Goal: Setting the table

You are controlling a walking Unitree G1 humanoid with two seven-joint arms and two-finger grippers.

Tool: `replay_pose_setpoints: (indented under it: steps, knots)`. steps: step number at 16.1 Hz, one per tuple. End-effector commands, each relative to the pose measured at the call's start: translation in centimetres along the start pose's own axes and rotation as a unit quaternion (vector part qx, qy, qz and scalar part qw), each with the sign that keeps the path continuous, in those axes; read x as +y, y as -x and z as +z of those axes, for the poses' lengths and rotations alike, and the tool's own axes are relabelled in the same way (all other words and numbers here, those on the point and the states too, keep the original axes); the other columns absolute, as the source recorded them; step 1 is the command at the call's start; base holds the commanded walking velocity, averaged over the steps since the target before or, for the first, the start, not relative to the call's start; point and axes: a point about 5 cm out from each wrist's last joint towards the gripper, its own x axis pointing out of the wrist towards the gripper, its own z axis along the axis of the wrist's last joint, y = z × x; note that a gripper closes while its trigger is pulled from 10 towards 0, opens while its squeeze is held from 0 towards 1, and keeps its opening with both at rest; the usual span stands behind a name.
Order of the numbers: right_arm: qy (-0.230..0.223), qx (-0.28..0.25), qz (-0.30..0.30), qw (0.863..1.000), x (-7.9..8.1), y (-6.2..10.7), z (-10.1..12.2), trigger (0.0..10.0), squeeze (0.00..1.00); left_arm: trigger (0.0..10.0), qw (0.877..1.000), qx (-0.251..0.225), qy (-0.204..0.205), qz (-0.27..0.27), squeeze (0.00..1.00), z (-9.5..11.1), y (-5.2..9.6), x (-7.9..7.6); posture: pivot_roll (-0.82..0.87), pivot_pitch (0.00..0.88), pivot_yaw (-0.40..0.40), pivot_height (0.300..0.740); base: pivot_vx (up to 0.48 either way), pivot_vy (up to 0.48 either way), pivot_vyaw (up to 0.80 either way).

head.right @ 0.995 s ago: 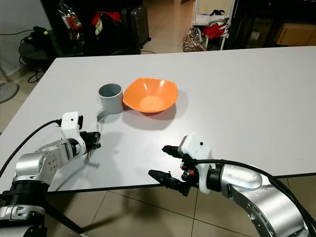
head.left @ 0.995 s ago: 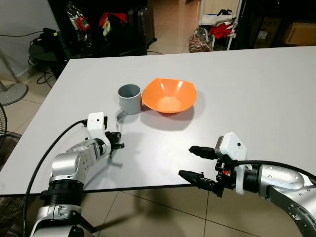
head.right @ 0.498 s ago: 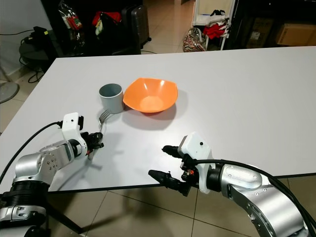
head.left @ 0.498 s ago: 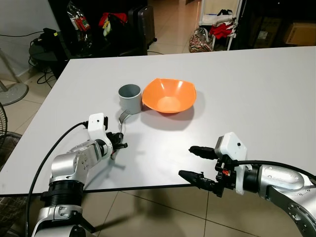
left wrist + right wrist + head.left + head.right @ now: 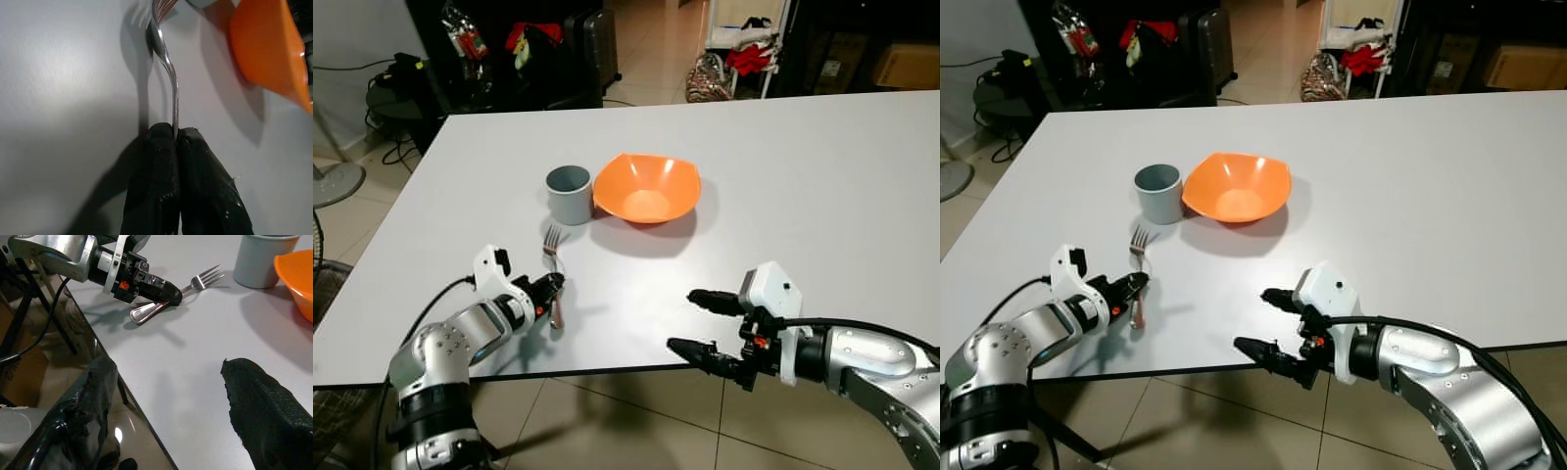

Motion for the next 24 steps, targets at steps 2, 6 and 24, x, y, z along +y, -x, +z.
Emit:
replay_pose_setpoints:
  steps: [2, 6, 24]
  knots:
    - [0.006, -0.007, 0.016, 1.0, 0.1, -0.1, 0.3, 10.0, 0.0, 0.0, 1.0, 0.01, 0.027, 0.0, 0.0, -0.5, 0.3, 0.2, -0.08, 0.0, 0.074, 0.74, 0.0, 0.0, 0.0]
    - [0.007, -0.004, 0.022, 1.0, 0.1, -0.1, 0.3, 10.0, 0.0, 0.0, 0.997, 0.027, 0.063, -0.028, 0.0, -0.9, 0.3, -0.2, -0.08, 0.0, 0.072, 0.74, 0.0, 0.0, 0.0]
    - [0.013, -0.009, 0.019, 1.0, 0.0, -0.3, 0.5, 10.0, 0.0, 10.0, 0.999, 0.023, 0.026, 0.036, 1.0, -0.1, -1.7, 0.4, -0.09, 0.0, 0.081, 0.74, 0.0, 0.0, 0.0]
